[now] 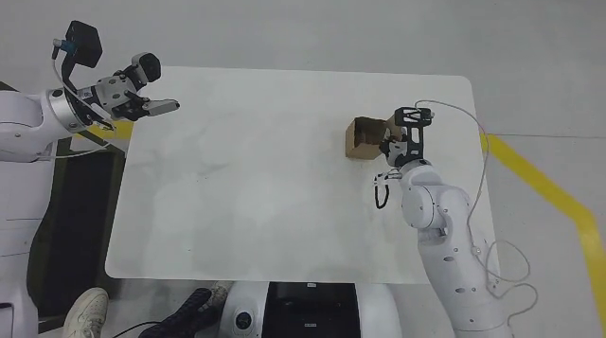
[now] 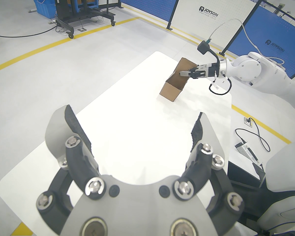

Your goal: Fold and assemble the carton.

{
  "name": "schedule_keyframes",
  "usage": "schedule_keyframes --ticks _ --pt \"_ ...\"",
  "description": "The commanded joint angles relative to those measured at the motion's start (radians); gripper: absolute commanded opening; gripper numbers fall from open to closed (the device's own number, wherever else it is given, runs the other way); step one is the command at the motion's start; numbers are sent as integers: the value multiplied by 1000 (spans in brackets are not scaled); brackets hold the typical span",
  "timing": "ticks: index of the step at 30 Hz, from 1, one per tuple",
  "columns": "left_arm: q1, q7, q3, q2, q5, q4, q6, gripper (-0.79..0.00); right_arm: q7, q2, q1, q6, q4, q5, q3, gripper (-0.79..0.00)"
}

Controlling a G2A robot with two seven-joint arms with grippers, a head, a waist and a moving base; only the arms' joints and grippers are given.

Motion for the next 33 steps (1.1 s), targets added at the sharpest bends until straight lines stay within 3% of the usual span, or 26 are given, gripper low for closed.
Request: schedule_keyframes --ticks 1,15,33 --pt "0 0 0 0 0 0 0 0 6 0 -2 4 -5 3 1 -785" --pt "0 0 0 0 0 0 0 0 -6 -1 -68 20 -128 156 33 -785" --pt "0 0 0 0 0 0 0 0 -60 -3 -132 -87 -256 419 -7 -785"
